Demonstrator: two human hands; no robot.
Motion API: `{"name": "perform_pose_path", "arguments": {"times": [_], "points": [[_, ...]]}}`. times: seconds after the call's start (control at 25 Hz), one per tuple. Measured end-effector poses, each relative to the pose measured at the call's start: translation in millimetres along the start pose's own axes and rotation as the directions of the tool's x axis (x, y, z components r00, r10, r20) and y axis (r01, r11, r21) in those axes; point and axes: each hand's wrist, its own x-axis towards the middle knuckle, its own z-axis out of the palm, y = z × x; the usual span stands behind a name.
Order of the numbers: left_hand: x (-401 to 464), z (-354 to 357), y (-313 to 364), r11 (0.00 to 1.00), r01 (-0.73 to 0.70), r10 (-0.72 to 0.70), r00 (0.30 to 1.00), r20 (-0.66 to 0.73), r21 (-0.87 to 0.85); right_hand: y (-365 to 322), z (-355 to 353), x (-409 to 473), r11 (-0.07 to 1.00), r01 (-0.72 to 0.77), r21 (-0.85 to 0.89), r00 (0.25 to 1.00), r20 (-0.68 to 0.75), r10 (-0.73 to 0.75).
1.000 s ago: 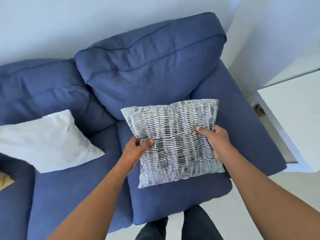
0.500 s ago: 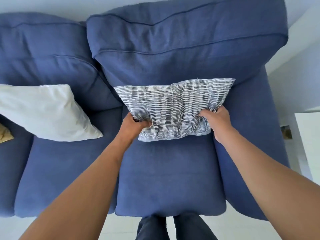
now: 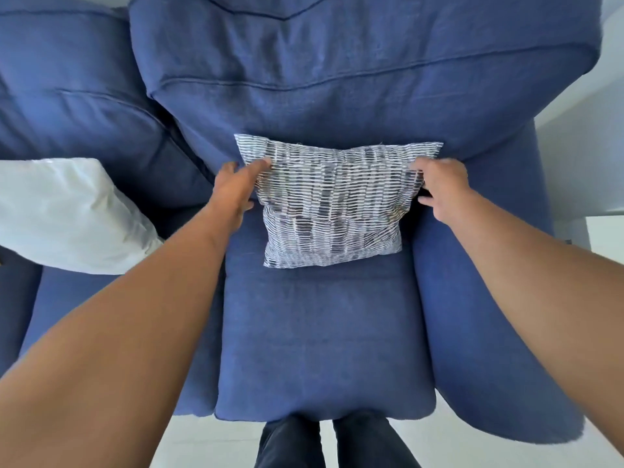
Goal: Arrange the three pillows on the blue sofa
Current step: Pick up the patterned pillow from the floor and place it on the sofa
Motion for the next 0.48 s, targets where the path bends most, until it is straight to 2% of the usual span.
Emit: {"name": "perform_pose_path", "arguments": {"times": [0.08, 0.16, 0.24, 0.32, 0.36, 0.4, 0.48], "points": [[2, 15, 6, 0.999, -0.021, 0.02, 0.999, 0.048, 0.033, -6, 6, 1, 1.0, -0.024, 0.02, 0.999, 0.036, 0.023], [3, 25, 4, 0.993, -0.11, 0.111, 0.994, -0.012, 0.044, -7, 9, 2, 0.996, 0.06, -0.07, 0.995, 0.084, -0.054], [1, 22, 2, 0.97, -0.234, 0.242, 0.955, -0.174, 0.067, -4, 6, 2, 0.957, 0.252, -0.146, 0.967, 0.065, -0.245], [-4, 13, 0, 0.929, -0.306, 0.36, 0.879, -0.313, 0.208, 0, 2, -2, 0.85, 0.45, -0.275, 0.887, 0.028, -0.461], [-7, 10, -2, 0.908, -0.306, 0.395, 0.854, -0.338, 0.287, 3, 2, -4, 0.783, 0.505, -0.363, 0.846, 0.03, -0.532], [-6, 7, -5, 0.895, -0.297, 0.407, 0.849, -0.338, 0.333, 8, 2, -4, 0.753, 0.51, -0.416, 0.838, 0.041, -0.545], [-9, 9, -10, 0.915, -0.251, 0.349, 0.886, -0.306, 0.315, 18, 3, -6, 0.8, 0.432, -0.416, 0.892, 0.064, -0.448]]}}
